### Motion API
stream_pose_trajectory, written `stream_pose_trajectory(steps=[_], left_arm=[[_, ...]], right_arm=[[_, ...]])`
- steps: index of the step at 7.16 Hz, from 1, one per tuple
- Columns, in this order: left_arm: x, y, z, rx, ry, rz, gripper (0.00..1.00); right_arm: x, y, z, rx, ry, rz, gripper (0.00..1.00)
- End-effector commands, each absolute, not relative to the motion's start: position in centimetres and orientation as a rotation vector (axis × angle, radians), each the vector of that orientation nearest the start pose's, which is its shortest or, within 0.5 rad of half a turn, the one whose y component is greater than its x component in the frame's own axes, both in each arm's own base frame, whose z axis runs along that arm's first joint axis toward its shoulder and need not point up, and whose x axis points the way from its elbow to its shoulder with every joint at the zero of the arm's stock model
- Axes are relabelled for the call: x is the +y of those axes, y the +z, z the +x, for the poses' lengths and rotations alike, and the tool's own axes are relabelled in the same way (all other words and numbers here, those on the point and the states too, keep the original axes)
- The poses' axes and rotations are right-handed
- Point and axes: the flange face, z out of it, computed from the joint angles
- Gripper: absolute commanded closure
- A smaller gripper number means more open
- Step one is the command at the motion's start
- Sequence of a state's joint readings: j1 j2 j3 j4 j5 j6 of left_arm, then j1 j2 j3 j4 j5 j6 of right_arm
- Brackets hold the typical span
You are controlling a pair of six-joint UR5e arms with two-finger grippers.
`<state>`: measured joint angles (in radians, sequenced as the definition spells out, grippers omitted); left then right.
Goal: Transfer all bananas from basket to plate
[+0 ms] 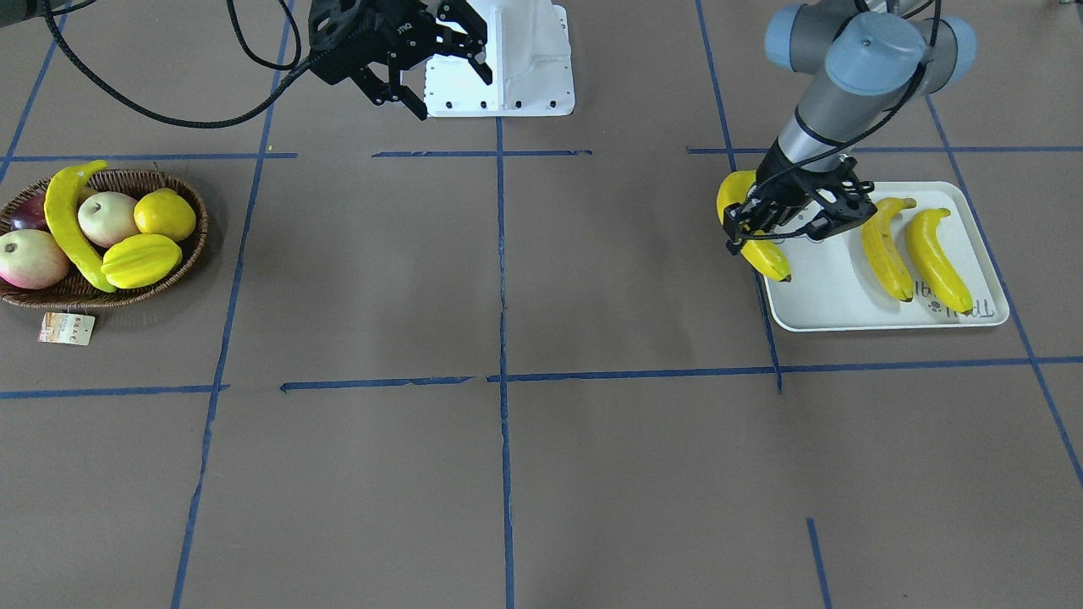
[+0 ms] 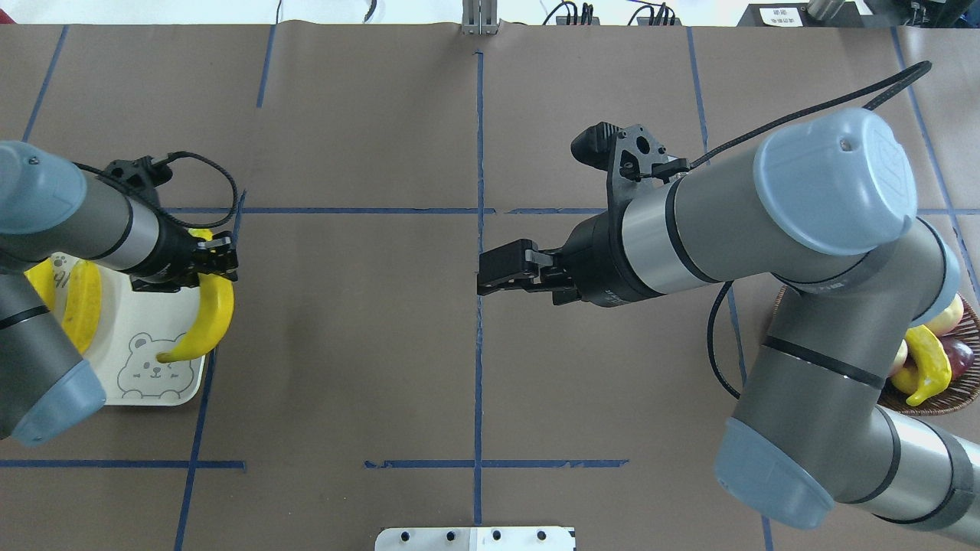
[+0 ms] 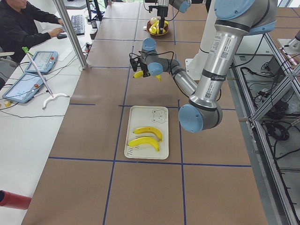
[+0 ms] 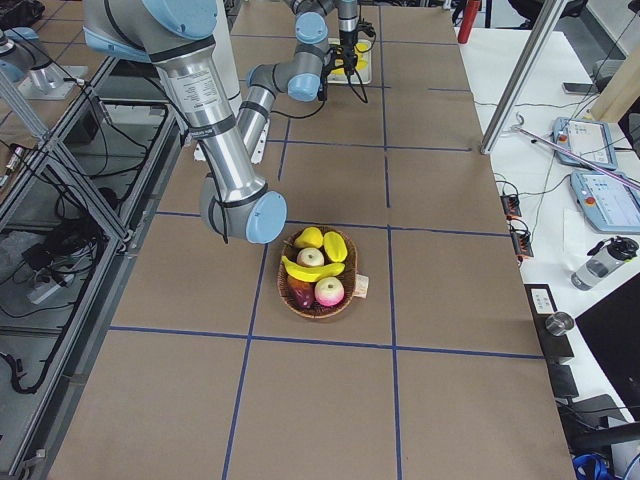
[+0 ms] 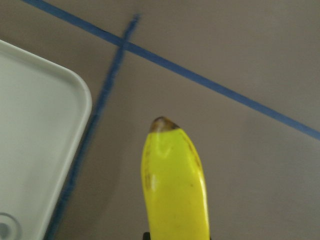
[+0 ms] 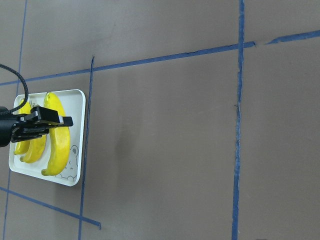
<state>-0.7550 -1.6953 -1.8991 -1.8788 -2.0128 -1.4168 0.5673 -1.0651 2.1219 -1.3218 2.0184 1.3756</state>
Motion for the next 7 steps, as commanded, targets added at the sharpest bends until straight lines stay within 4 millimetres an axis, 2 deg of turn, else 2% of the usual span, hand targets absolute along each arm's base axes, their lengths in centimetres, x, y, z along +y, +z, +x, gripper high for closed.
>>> stream_pose_trajectory(steps=[1, 2, 4, 5, 6, 7], left_arm=[[-43.4, 46.8, 29.6, 0.757, -0.376, -0.026, 1.0], [-43.5, 48.4, 29.1, 0.712, -0.358, 0.013, 1.0], [-44.6, 52.9, 30.0, 0.616, -0.371, 0.027, 1.0], [-44.7, 53.0, 29.8, 0.615, -0.356, 0.034, 0.95], [-44.7, 52.8, 29.6, 0.618, -0.316, 0.049, 0.21], [-44.6, 52.1, 29.5, 0.63, -0.291, 0.059, 0.0]], right_arm=[[-35.2, 12.1, -38.3, -1.324, 0.035, 0.127, 0.0], [-35.1, 12.0, -38.3, -1.326, 0.033, 0.127, 0.0], [-35.1, 12.1, -38.4, -1.325, 0.032, 0.126, 0.0], [-35.1, 12.0, -38.3, -1.326, 0.033, 0.127, 0.0], [-35.1, 11.9, -38.3, -1.328, 0.032, 0.128, 0.0], [-35.2, 12.0, -38.2, -1.326, 0.036, 0.129, 0.0]])
